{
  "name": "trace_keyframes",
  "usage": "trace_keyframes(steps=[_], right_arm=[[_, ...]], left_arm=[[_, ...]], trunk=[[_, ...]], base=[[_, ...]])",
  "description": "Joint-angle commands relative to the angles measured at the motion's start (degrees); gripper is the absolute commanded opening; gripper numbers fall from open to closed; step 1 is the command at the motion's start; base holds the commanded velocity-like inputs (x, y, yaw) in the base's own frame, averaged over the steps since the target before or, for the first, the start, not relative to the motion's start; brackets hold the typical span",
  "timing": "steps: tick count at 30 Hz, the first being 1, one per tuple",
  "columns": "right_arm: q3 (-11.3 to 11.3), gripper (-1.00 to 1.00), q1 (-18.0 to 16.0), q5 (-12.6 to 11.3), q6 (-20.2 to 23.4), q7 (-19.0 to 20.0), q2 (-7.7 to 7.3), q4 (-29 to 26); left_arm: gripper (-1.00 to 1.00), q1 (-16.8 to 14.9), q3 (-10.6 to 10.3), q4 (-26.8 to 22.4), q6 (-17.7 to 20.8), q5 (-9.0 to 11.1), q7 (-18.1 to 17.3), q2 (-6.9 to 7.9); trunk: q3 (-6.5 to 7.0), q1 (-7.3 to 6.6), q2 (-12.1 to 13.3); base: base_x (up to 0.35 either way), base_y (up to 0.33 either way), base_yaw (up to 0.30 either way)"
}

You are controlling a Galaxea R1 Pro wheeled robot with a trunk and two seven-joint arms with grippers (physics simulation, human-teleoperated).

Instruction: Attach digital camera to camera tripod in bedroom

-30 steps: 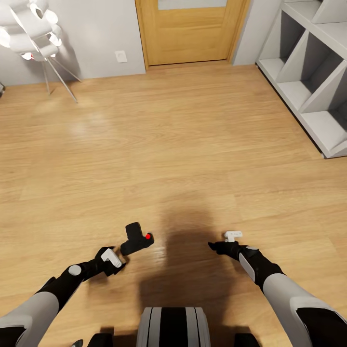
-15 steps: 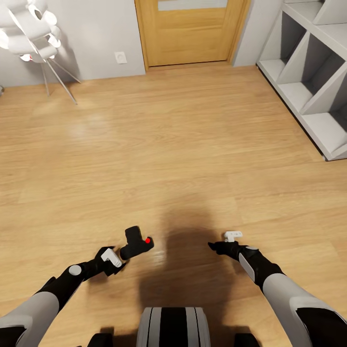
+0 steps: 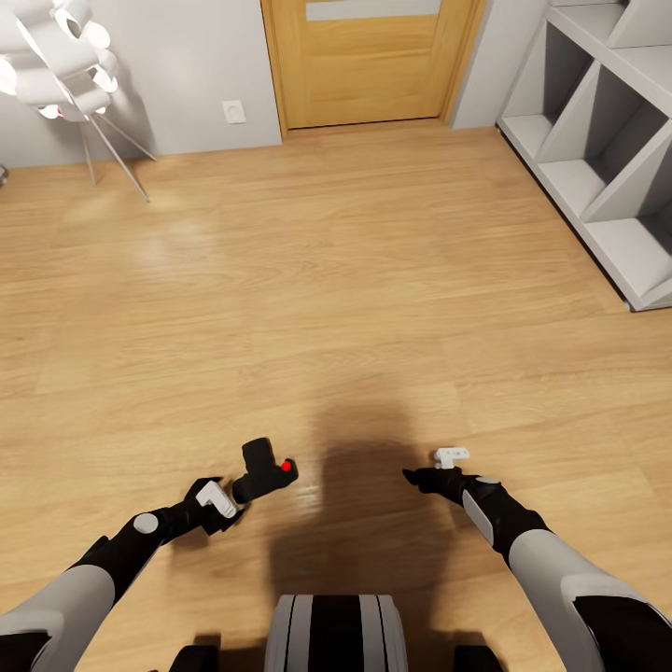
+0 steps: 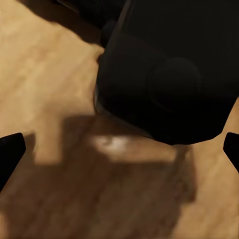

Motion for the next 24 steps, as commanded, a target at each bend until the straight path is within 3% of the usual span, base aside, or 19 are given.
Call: trace_keyframes(steps=[1, 24], right_arm=[[0.0, 1.00, 0.0, -0.2, 0.4, 0.2, -0.02, -0.1], [0.0, 1.00, 0.0, -0.3, 0.4, 0.4, -0.02, -0.1]], left_arm=[[1.00, 0.0, 0.0, 0.0, -0.3, -0.4, 0.0, 0.01], [1.00, 0.0, -0.1, 0.1, -0.3, -0.5, -0.2, 0.01]], trunk=[[-0.03, -0.01, 0.0], [-0.03, -0.01, 0.0]], base=[[0.021, 0.000, 0.000], [0.021, 0.000, 0.000]])
